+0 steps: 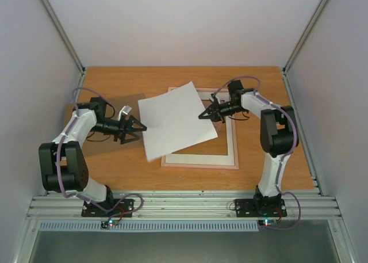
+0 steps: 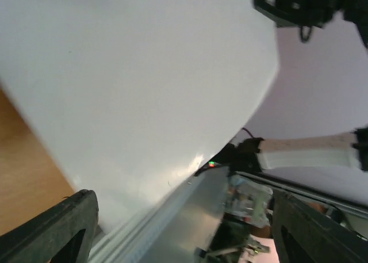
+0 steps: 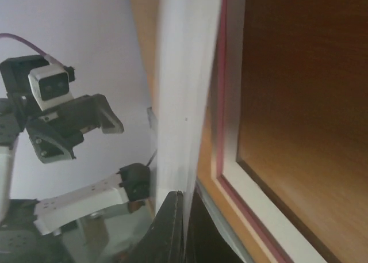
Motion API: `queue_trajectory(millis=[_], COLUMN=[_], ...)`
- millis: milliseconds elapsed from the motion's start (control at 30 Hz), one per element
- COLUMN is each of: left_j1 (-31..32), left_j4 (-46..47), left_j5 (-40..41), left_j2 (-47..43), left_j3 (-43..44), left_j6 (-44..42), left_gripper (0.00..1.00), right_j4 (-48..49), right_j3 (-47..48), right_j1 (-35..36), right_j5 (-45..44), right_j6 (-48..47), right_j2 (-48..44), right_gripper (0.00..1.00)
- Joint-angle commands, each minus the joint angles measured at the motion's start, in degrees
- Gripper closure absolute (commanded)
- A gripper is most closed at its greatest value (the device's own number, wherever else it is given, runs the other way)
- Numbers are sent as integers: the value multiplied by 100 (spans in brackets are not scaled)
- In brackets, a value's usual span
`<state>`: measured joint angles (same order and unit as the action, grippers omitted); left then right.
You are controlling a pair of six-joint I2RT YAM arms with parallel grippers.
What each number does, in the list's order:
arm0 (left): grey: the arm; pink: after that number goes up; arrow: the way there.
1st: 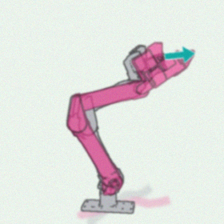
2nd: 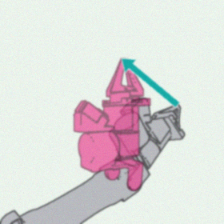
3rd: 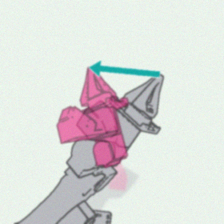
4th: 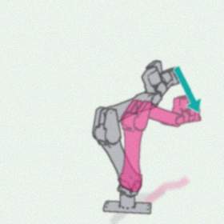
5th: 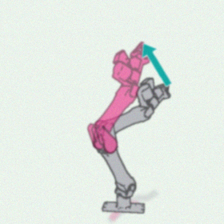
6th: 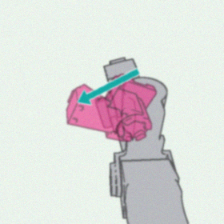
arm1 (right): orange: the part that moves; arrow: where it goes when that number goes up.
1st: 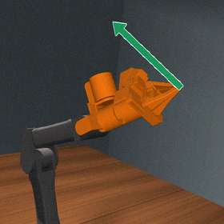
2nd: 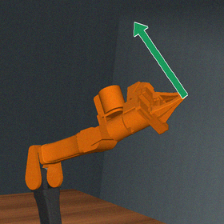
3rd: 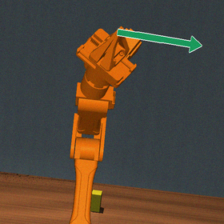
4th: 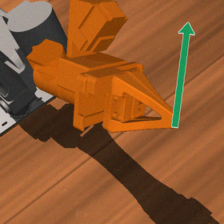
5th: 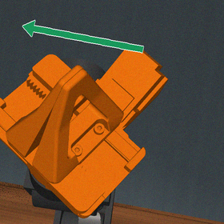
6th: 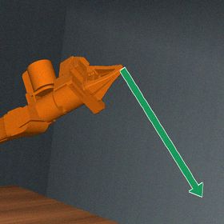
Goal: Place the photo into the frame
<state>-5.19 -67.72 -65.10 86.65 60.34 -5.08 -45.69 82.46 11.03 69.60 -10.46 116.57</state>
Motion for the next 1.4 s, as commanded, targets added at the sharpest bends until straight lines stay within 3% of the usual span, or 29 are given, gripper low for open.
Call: queue_trajectory(millis=[0, 133, 400, 700, 1367], left_j1=[-34, -30, -29, -29, -26], left_j4=[1099, 1795, 2273, 2535, 2544], left_j5=[922, 1406, 1725, 1879, 1897], left_j2=[-25, 186, 559, 500, 638], left_j3=[162, 303, 726, 783, 848], left_j6=[512, 953, 1174, 1174, 1159], left_gripper=[17, 16, 15, 14, 14], right_j4=[1235, 2150, 2440, 2344, 1812], right_j3=[-868, -1694, -2372, -2644, -3216], right_j1=[-204, -215, -422, -840, -1023], right_j5=[-799, -1257, -2171, -2343, -2709], right_j6=[115, 288, 35, 4, -176], right_j2=[-848, -1264, -1802, -2039, -2603], right_gripper=[99, 99, 99, 99, 99])
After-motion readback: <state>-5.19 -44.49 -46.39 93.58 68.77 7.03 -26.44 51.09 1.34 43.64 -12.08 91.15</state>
